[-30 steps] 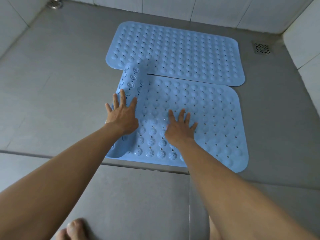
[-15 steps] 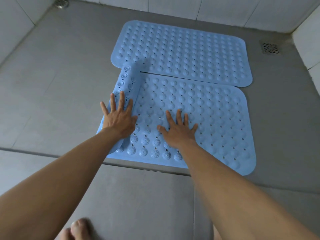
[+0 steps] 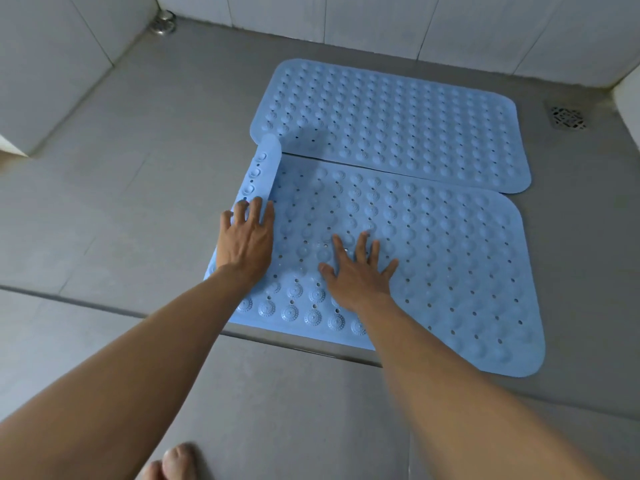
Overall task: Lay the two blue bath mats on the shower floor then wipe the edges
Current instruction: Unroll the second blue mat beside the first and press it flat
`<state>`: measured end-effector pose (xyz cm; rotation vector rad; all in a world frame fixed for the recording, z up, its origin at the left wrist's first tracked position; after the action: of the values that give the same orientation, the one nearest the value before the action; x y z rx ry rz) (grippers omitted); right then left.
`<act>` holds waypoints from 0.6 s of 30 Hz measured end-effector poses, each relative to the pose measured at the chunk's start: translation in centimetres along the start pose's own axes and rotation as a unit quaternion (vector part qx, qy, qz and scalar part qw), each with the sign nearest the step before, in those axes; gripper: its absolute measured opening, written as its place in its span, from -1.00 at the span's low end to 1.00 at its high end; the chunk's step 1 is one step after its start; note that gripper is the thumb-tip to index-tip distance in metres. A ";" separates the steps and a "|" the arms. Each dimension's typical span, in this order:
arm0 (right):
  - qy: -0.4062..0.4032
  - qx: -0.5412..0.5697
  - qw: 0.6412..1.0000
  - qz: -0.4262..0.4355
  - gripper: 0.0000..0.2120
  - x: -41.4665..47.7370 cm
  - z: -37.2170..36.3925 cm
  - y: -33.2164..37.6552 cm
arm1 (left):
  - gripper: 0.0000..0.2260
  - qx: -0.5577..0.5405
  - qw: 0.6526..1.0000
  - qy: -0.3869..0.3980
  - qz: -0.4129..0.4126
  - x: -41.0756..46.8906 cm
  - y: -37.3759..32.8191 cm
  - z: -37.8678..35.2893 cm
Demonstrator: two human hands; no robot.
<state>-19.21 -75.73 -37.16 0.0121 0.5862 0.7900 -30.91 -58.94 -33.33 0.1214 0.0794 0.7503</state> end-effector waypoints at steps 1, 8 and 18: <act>-0.002 -0.002 1.000 -0.003 -0.37 0.1 -0.1 0.1 | -0.46 0.007 1.000 -0.002 -0.003 0.1 0.1 -0.1; -0.018 -0.009 1.000 -0.004 -0.36 0.1 -0.6 -0.4 | -0.36 0.052 0.997 0.055 0.034 -0.4 0.9 -1.9; -0.021 -0.025 0.999 0.003 -0.35 0.0 -0.7 -0.7 | -0.19 0.229 0.958 0.155 0.077 -0.6 1.7 -1.1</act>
<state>-19.12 -76.37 -37.87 -0.0160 0.5265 0.8081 -32.56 -58.04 -34.15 0.4560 0.5509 0.8934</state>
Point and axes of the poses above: each hand's wrist, its own x-axis towards the middle knuckle, its own z-axis out of the back of the hand, y = z × x, the point moved 3 cm from there along x, towards the middle knuckle, and after that the axes turned 3 degrees about z, right-handed, at the moved point
